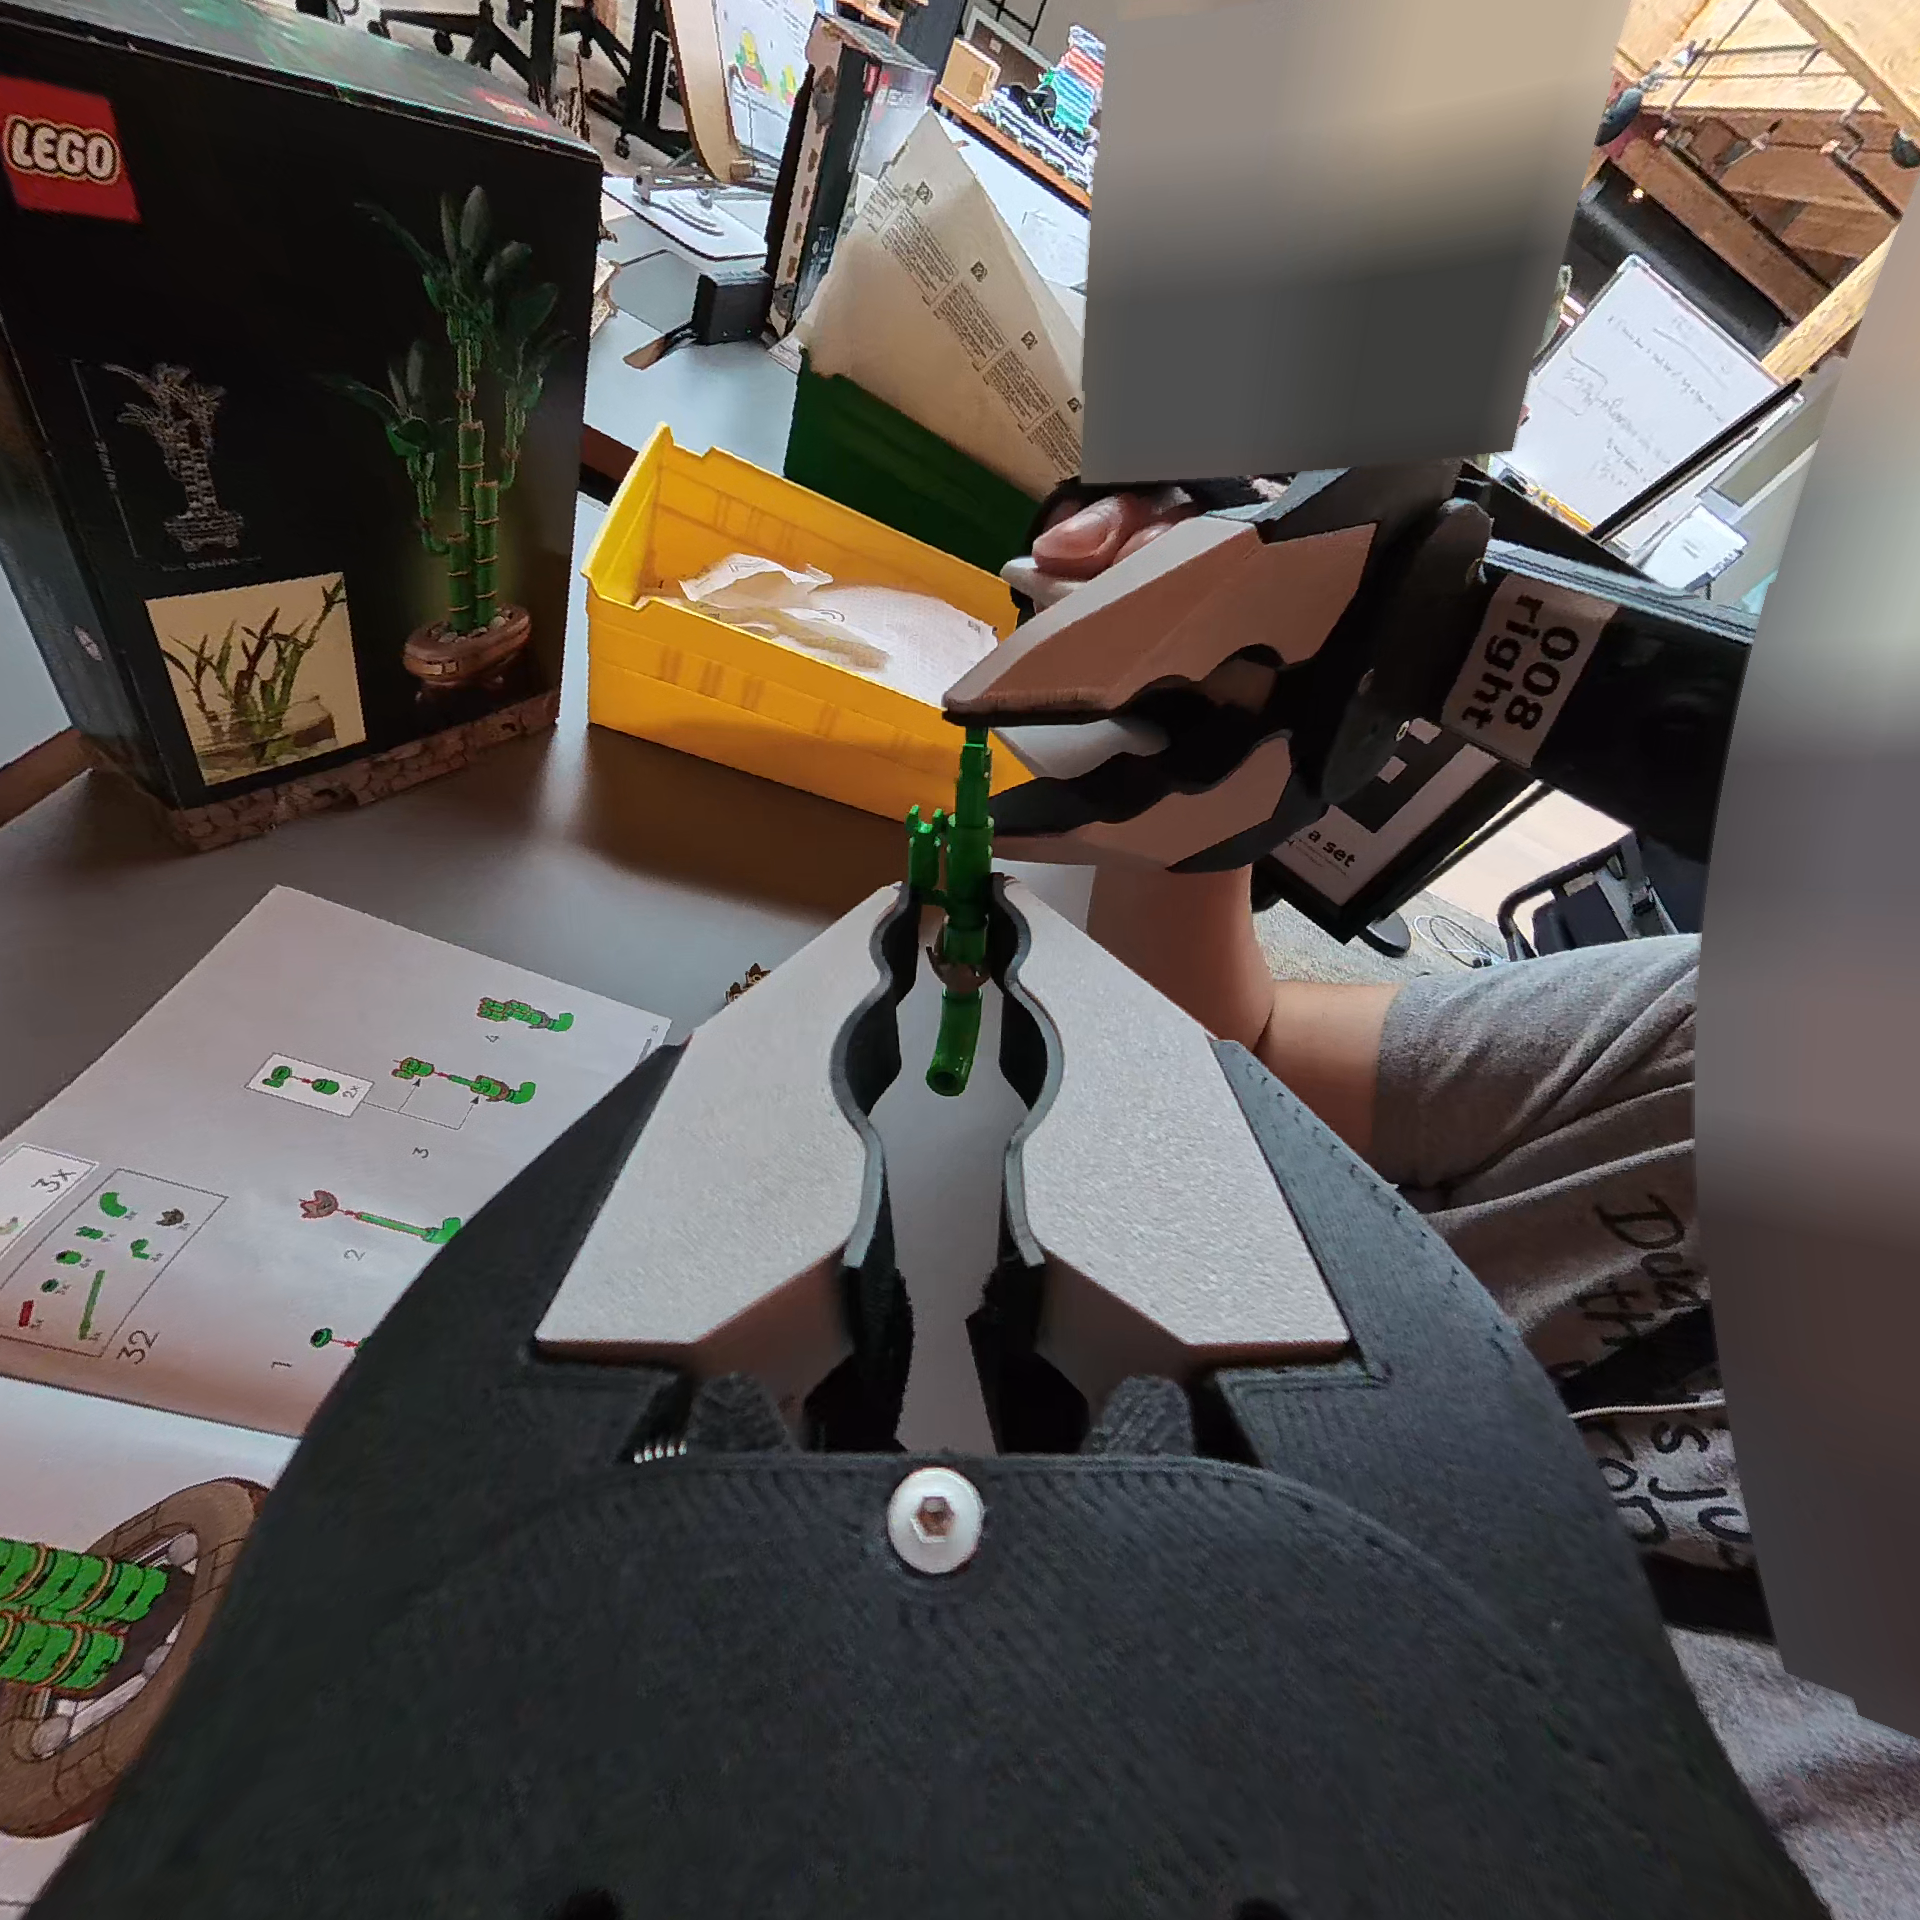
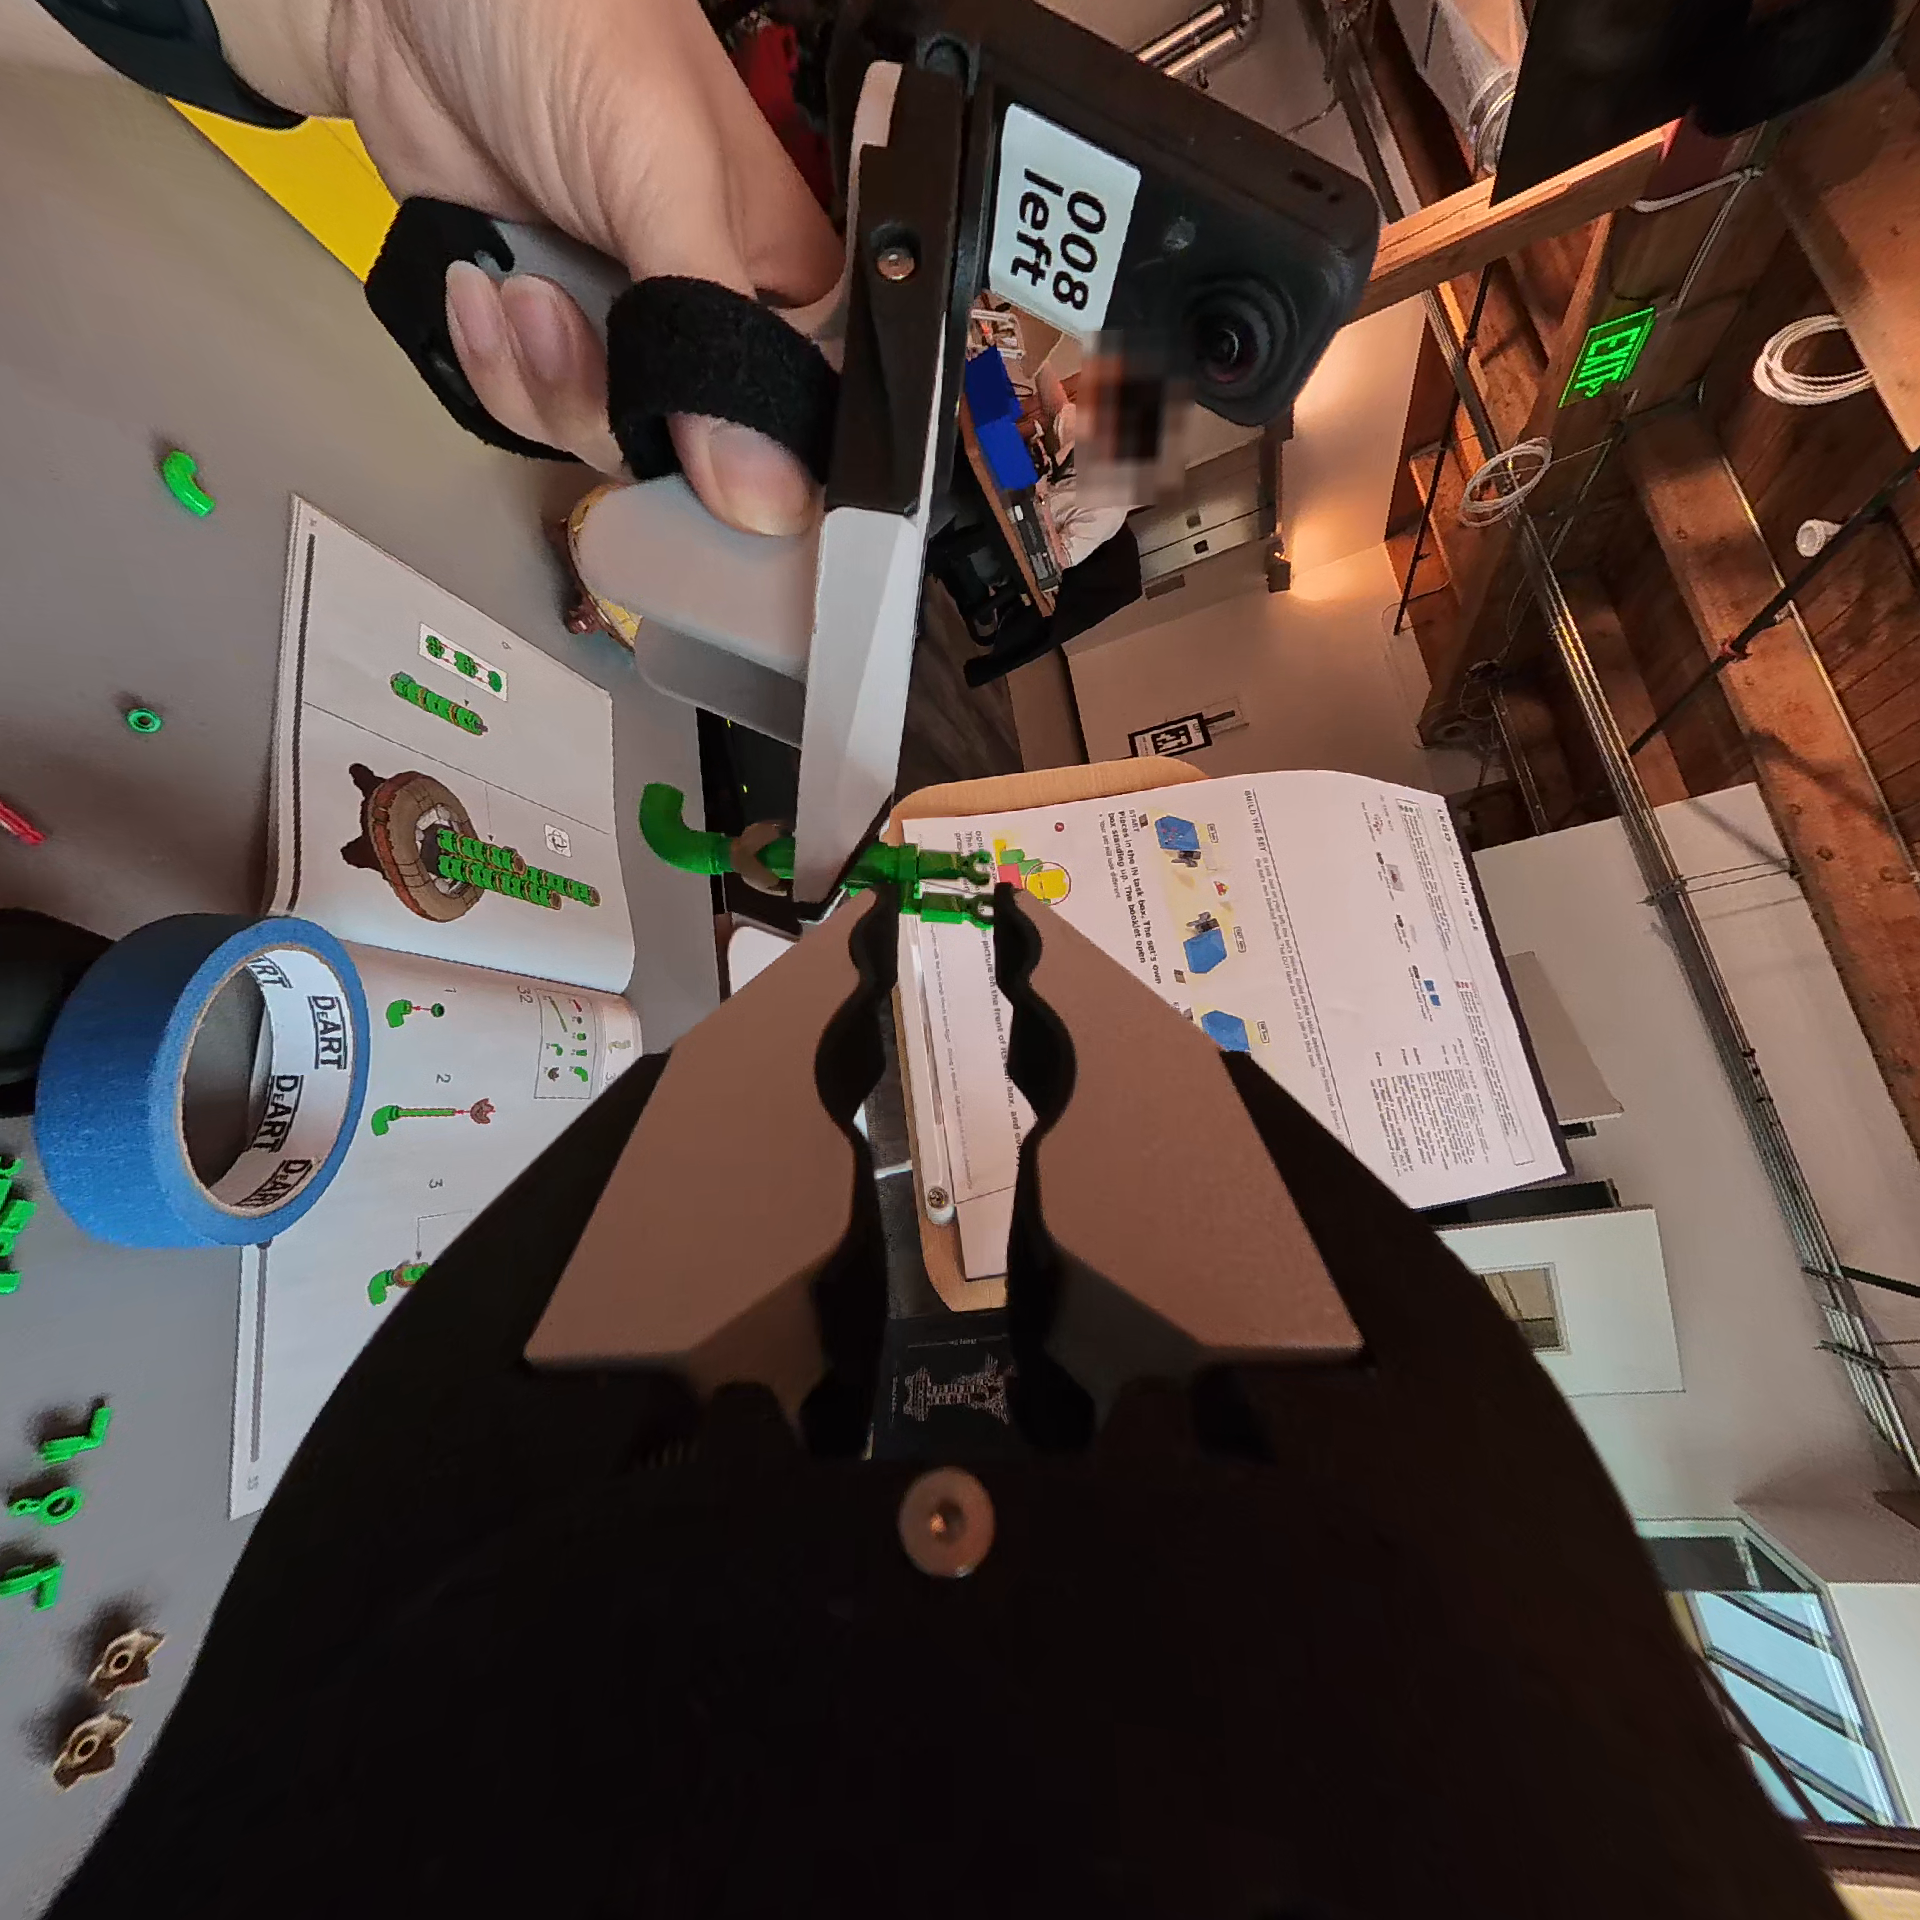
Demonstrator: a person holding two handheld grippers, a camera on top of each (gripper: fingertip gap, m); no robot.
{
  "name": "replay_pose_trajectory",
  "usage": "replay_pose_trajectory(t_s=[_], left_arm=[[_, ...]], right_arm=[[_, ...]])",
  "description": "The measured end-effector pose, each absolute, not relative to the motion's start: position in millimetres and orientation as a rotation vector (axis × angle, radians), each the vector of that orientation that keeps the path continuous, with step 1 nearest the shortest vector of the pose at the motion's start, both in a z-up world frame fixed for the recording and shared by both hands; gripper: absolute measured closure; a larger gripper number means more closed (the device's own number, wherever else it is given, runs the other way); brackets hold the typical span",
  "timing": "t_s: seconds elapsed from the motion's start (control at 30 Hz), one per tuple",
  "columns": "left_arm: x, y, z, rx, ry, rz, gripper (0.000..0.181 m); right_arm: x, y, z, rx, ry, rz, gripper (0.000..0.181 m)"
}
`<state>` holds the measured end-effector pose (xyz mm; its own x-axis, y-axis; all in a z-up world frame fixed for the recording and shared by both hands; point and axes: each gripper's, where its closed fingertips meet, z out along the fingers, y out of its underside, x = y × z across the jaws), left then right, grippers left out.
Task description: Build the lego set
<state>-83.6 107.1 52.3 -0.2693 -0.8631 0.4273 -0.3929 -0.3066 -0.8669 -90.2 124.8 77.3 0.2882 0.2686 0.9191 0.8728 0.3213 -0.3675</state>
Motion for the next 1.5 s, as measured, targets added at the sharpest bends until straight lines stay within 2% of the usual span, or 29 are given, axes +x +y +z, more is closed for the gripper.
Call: replay_pose_trajectory(t_s=[0.53,0.8,0.93,1.27,1.47,1.5], left_arm=[[-85,105,54,-1.581,1.548,-1.601,0.171],[-85,106,56,-1.571,1.535,-1.605,0.171],[-84,104,58,-1.561,1.533,-1.615,0.171],[-84,103,52,-1.581,1.567,-1.584,0.171],[-89,103,61,-1.543,1.540,-1.641,0.171],[-90,103,63,-1.534,1.539,-1.660,0.171]], right_arm=[[-91,123,77,-1.212,-1.259,-0.558,0.167],[-90,125,82,-1.215,-1.211,-0.537,0.159],[-91,123,82,-1.209,-1.225,-0.538,0.166],[-91,122,76,-1.213,-1.263,-0.547,0.168],[-95,122,84,-1.174,-1.220,-0.537,0.165],[-95,121,87,-1.158,-1.211,-0.535,0.160]])
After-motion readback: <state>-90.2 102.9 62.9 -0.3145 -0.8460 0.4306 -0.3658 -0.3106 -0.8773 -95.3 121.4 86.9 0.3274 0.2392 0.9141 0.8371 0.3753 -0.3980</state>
